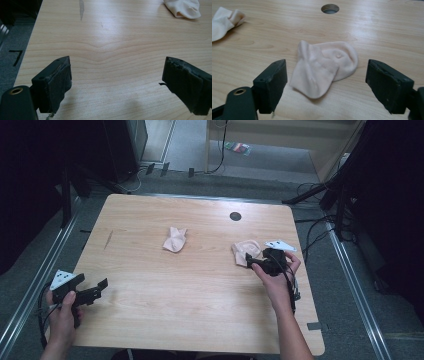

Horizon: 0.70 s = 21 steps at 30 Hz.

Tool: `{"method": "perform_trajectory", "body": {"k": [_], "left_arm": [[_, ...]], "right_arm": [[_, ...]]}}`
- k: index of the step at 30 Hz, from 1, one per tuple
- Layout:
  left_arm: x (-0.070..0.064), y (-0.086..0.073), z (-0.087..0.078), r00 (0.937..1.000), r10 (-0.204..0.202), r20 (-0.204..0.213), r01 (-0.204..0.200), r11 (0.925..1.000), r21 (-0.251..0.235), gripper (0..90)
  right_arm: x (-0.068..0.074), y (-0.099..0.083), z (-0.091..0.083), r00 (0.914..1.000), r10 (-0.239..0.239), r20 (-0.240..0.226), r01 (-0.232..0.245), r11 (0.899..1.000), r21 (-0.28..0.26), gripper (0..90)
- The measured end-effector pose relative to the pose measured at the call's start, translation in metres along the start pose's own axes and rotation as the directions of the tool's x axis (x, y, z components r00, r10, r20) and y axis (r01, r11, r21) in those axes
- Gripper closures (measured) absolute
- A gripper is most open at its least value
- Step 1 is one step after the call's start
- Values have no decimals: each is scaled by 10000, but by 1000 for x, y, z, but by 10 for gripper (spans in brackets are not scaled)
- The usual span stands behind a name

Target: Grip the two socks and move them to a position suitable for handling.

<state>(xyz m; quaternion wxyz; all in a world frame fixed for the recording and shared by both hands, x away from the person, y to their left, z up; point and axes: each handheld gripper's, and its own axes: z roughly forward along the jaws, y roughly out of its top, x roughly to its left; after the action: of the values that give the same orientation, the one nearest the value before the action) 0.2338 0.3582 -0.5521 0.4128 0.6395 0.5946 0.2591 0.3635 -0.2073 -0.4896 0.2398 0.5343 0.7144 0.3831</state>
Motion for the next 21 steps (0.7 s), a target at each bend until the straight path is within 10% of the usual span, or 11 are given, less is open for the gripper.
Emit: {"method": "perform_trajectory", "body": {"k": [21], "left_arm": [[1, 0, 1, 9999, -95, 80, 94, 9999, 59, 95]], "right_arm": [[6, 16, 70, 9996, 274, 21, -275, 9926, 1187, 183]]}}
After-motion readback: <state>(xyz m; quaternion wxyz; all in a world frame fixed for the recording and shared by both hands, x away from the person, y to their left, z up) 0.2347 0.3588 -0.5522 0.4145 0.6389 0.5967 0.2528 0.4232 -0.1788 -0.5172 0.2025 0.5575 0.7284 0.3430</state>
